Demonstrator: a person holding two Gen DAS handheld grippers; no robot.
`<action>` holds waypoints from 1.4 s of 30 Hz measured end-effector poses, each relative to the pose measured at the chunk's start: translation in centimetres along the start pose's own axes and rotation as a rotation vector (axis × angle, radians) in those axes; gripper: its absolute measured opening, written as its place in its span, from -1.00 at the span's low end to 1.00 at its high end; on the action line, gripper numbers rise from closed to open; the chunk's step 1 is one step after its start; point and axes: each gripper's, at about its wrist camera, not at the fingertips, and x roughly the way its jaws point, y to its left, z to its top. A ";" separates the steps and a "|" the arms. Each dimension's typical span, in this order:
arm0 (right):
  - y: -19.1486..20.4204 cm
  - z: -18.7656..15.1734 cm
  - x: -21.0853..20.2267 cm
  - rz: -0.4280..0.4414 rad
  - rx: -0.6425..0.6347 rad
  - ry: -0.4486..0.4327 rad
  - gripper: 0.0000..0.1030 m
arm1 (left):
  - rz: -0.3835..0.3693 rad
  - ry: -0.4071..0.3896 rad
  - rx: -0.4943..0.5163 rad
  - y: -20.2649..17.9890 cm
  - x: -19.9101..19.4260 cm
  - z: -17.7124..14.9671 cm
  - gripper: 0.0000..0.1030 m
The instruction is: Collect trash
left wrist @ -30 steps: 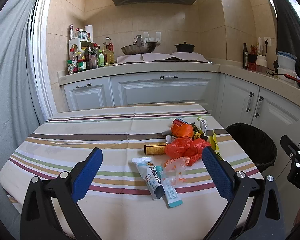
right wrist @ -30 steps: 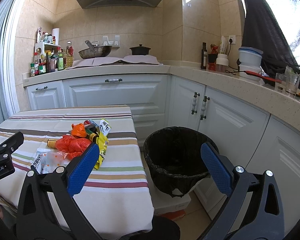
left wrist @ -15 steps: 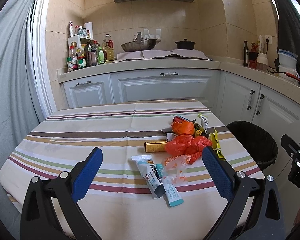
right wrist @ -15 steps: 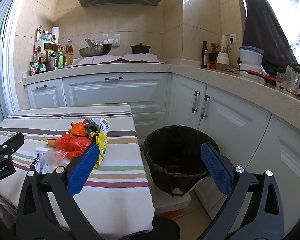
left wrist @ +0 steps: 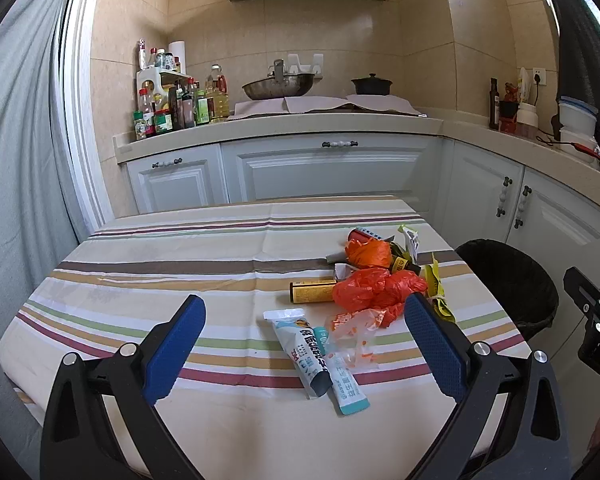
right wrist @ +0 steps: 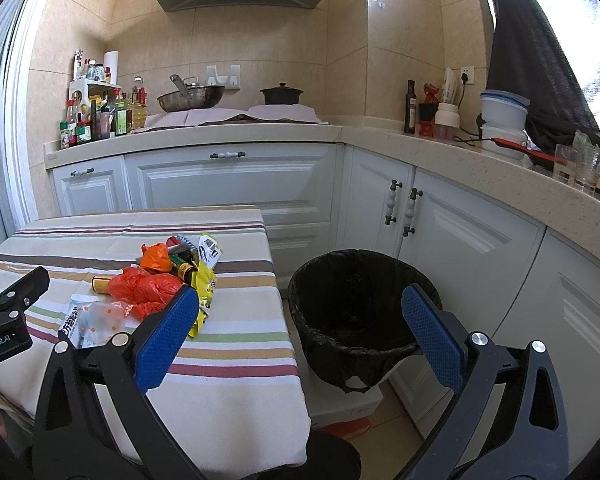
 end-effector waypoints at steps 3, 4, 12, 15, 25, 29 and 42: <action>0.0 0.1 0.0 0.000 0.000 0.000 0.92 | 0.000 0.001 0.000 0.0 0.1 0.1 0.89; 0.0 0.1 0.0 0.000 0.000 0.001 0.92 | 0.000 0.003 0.001 0.0 0.1 0.1 0.89; 0.2 0.1 0.2 0.001 -0.004 0.004 0.92 | -0.001 0.009 -0.002 0.1 0.4 0.0 0.89; 0.7 0.0 0.6 0.004 -0.012 0.011 0.92 | -0.001 0.017 -0.003 0.2 0.7 0.0 0.89; 3.2 0.1 3.1 0.047 -0.043 0.063 0.90 | 0.053 0.059 -0.022 2.3 2.1 -0.6 0.88; 4.5 -0.2 4.5 0.083 -0.058 0.108 0.73 | 0.075 0.081 -0.028 3.3 2.8 -1.0 0.87; 8.3 -0.9 10.1 0.123 -0.107 0.306 0.51 | 0.159 0.155 -0.077 7.3 4.8 -2.0 0.87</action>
